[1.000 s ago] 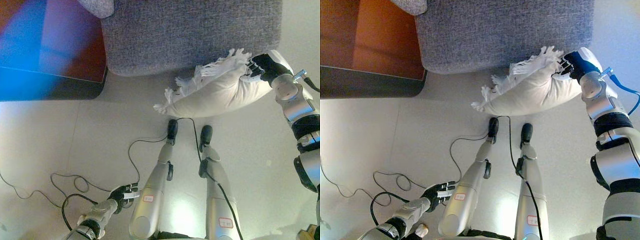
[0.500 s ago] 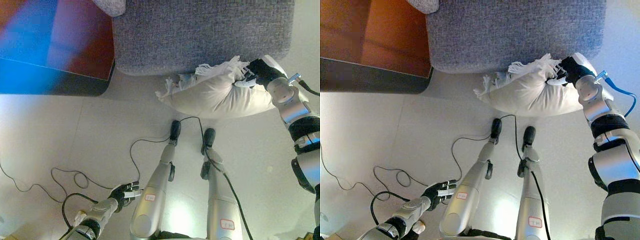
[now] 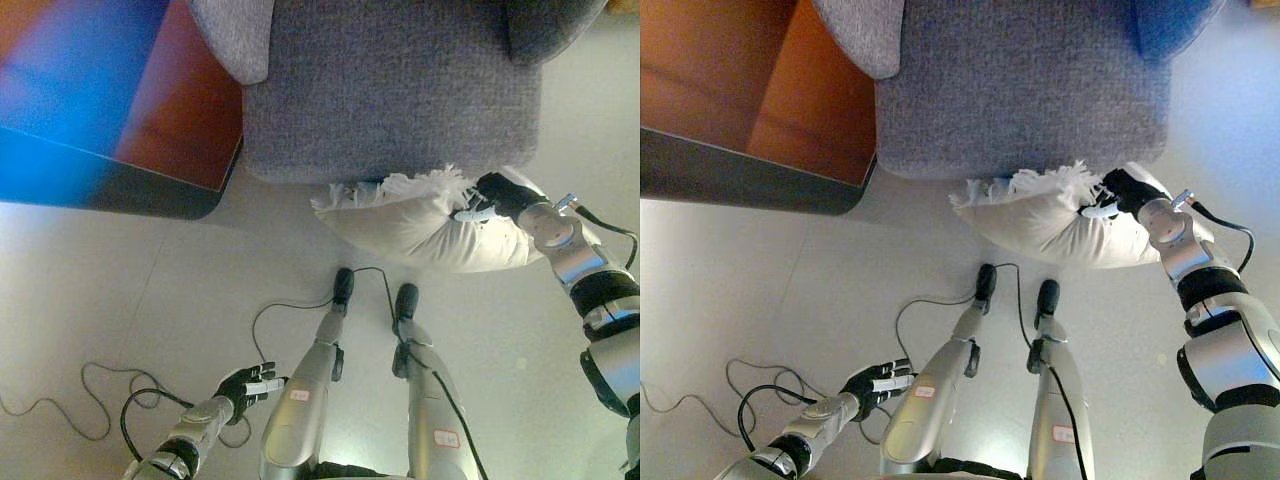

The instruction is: Pick up the pillow and put it on the sofa.

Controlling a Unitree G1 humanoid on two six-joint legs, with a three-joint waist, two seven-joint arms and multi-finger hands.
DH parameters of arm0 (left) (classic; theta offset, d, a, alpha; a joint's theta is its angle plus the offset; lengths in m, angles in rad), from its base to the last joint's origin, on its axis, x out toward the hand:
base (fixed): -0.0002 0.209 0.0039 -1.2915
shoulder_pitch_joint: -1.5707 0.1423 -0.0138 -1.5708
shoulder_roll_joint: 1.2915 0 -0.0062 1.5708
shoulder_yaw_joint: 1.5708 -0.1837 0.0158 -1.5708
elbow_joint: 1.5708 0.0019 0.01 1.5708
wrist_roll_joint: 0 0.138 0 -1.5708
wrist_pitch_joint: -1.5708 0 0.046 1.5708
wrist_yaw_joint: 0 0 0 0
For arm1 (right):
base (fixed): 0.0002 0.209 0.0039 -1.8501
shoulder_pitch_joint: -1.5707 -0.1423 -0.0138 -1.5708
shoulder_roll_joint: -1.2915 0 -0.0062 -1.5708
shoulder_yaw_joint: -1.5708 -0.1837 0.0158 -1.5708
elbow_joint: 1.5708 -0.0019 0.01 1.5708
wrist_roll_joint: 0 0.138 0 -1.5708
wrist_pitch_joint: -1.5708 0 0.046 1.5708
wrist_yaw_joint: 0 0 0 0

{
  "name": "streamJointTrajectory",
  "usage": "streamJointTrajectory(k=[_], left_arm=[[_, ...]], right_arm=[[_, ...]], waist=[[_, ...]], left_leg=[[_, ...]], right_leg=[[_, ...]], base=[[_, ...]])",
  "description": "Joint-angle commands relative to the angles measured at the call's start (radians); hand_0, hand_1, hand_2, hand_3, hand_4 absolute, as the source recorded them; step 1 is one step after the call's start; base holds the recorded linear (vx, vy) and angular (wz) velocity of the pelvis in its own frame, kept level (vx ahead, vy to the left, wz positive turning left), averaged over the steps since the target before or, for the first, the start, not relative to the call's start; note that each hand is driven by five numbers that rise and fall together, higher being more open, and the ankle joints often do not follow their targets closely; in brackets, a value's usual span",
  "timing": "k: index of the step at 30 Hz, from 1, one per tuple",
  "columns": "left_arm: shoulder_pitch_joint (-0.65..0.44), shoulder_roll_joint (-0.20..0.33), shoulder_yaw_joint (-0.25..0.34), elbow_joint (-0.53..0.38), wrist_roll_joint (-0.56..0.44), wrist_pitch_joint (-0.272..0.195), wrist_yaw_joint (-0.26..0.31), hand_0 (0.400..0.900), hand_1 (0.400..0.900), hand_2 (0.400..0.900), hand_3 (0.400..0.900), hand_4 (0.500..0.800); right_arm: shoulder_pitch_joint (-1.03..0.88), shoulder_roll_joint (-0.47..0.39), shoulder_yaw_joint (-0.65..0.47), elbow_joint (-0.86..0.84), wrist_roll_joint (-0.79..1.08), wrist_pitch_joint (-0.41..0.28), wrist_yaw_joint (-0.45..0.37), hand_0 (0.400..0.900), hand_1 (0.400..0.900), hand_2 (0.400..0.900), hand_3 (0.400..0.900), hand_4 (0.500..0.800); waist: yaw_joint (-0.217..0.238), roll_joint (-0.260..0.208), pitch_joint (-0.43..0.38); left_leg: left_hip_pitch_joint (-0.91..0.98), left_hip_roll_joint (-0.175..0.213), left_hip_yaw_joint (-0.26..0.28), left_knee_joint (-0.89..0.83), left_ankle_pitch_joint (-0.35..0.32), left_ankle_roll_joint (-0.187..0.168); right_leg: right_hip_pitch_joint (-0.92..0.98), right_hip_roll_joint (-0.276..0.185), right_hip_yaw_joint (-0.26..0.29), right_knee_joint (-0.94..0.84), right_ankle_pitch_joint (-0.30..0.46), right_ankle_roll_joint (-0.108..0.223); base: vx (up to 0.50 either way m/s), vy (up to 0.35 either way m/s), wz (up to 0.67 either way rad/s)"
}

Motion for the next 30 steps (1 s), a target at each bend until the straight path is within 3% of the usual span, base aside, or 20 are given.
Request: streamJointTrajectory(k=[1, 15, 30], left_arm=[[0.088, 0.077, 0.015, 0.066, 0.073, 0.037, 0.003, 0.900, 0.900, 0.900, 0.900, 0.800], [0.126, 0.102, 0.077, 0.109, 0.192, 0.099, 0.000, 0.900, 0.900, 0.900, 0.900, 0.800], [0.208, 0.094, 0.127, 0.136, 0.332, 0.164, 0.014, 0.900, 0.900, 0.900, 0.900, 0.800]], right_arm=[[-0.051, -0.098, -0.060, -0.167, 0.073, -0.116, 0.003, 0.400, 0.400, 0.400, 0.400, 0.500], [0.086, -0.124, -0.118, -0.360, 0.068, -0.126, 0.102, 0.400, 0.400, 0.400, 0.400, 0.500], [0.063, -0.144, -0.163, -0.457, 0.131, -0.115, 0.221, 0.400, 0.400, 0.400, 0.400, 0.500]], waist=[[-0.015, -0.071, 0.008], [-0.027, -0.163, -0.125], [0.006, -0.245, -0.268]], left_leg=[[0.099, -0.042, 0.056, 0.021, -0.105, -0.002], [0.276, -0.030, 0.074, 0.000, -0.180, 0.001], [0.392, -0.030, 0.049, -0.006, -0.215, 0.007]], right_leg=[[0.131, -0.022, -0.033, -0.082, 0.018, 0.063], [0.344, -0.018, -0.036, -0.184, 0.015, 0.072], [0.497, 0.000, -0.042, -0.238, 0.004, 0.064]], base=[[0.07, -0.026, 0.02], [0.08, -0.010, 0.03], [0.11, -0.010, 0.05]])
